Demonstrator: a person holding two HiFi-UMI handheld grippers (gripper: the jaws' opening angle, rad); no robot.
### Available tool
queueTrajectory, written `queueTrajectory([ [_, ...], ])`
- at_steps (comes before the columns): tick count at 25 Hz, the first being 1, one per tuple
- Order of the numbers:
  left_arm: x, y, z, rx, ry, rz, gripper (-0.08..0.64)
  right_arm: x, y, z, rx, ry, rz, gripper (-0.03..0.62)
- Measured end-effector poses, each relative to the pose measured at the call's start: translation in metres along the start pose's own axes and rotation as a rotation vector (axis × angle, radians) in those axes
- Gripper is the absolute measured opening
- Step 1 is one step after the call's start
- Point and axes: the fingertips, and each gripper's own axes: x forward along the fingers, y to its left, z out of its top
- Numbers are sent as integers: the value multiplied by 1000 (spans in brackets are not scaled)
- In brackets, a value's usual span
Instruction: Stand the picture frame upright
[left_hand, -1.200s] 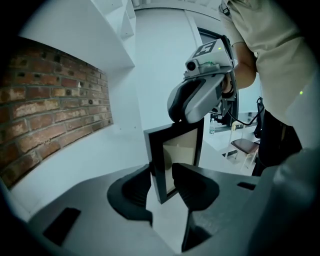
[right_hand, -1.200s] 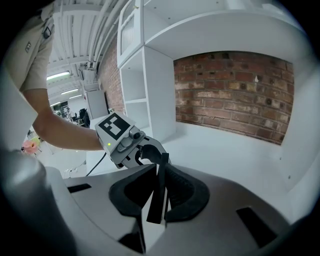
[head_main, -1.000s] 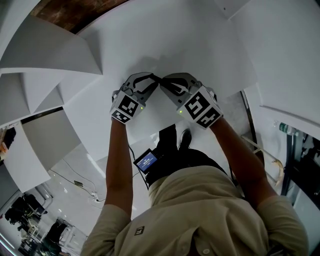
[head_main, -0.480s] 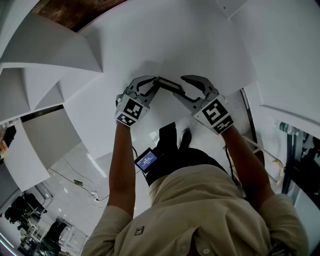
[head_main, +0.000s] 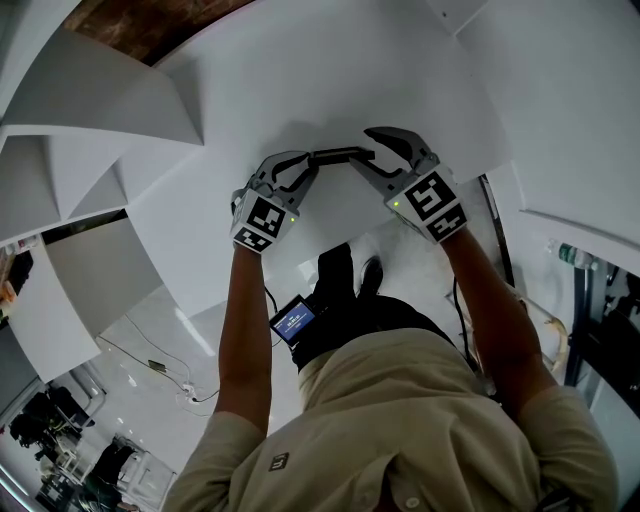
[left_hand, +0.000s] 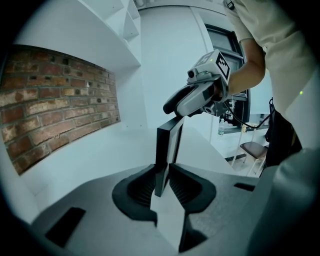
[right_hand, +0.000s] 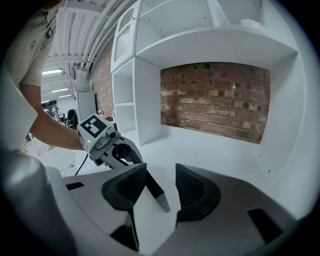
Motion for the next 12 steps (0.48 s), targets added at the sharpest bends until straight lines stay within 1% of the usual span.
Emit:
queueTrajectory([
  [6,5,9,3,-17,-2,18,92,8,-17,5,9,-9,-8,179],
  [12,7,11,4,-18,-4,11,92,12,-21,7,18,-9,6,179],
])
